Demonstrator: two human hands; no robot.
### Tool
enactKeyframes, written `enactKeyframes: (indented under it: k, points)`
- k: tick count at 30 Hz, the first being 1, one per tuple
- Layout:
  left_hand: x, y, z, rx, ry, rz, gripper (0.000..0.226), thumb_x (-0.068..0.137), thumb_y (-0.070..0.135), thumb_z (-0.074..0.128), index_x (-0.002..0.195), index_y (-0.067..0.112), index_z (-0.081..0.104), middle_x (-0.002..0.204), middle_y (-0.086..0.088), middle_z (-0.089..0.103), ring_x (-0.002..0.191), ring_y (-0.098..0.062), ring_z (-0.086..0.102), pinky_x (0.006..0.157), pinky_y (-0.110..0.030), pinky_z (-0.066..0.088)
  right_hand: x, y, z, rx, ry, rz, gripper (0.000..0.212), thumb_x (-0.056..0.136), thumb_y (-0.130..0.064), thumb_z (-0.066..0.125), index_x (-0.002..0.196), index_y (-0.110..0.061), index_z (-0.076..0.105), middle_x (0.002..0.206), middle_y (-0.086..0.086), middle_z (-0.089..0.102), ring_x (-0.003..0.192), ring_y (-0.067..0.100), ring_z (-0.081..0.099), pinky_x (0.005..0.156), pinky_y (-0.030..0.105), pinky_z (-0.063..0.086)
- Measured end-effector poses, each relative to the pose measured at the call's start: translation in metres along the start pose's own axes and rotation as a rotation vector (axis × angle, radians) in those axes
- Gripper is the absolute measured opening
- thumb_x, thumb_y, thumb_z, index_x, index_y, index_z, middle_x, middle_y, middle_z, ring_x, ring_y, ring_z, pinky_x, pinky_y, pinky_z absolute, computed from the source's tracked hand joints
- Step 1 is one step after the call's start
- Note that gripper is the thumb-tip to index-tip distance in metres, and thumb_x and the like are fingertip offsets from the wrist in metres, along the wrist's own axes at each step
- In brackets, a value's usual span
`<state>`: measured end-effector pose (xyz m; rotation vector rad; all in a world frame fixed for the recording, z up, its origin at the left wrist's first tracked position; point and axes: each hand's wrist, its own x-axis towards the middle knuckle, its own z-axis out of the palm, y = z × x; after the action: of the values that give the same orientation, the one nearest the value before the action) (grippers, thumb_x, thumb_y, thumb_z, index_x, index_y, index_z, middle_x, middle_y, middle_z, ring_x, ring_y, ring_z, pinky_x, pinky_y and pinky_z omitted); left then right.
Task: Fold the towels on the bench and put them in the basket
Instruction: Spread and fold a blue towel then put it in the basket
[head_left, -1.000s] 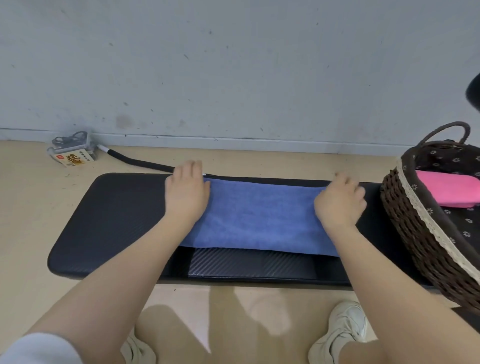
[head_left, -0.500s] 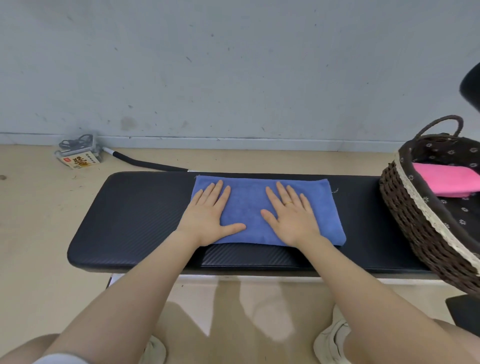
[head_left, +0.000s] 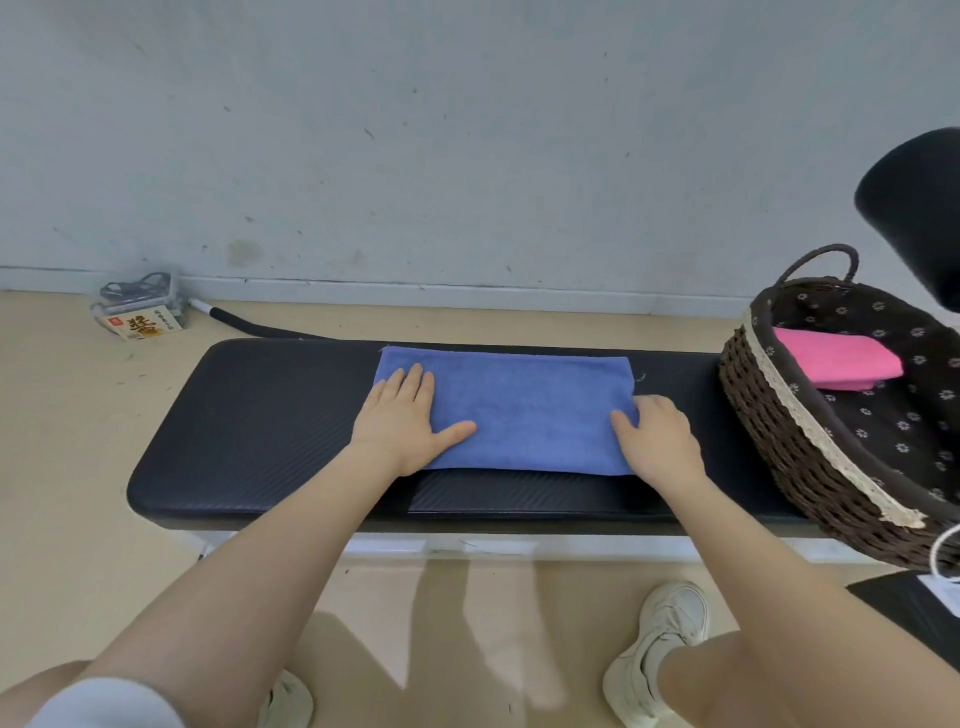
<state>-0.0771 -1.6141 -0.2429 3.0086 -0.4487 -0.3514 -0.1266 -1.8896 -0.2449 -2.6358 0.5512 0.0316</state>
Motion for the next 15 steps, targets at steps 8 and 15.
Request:
enactKeyframes:
  k: [8, 15]
  points:
    - [0.024, 0.049, -0.008, 0.068, -0.039, 0.311, 0.075, 0.091, 0.061, 0.033, 0.15, 0.025, 0.004, 0.159, 0.001, -0.006, 0.146, -0.02, -0.003, 0.118, -0.041, -0.005, 0.011, -0.022, -0.014, 0.856, -0.073, 0.456, 0.036, 0.086, -0.038, 0.062, 0.097, -0.009, 0.044, 0.091, 0.002, 0.051, 0.083, 0.02, 0.053, 0.074, 0.035, 0.051]
    - [0.034, 0.072, -0.011, 0.011, -0.031, 0.236, 0.1, 0.072, 0.075, 0.051, 0.149, 0.03, 0.007, 0.155, -0.001, 0.011, 0.141, -0.025, 0.012, 0.114, -0.044, 0.011, 0.021, -0.002, -0.032, 1.027, -0.377, 0.378, 0.016, 0.09, -0.016, 0.06, 0.106, -0.012, 0.06, 0.099, 0.007, 0.068, 0.087, 0.025, 0.067, 0.07, 0.036, 0.055]
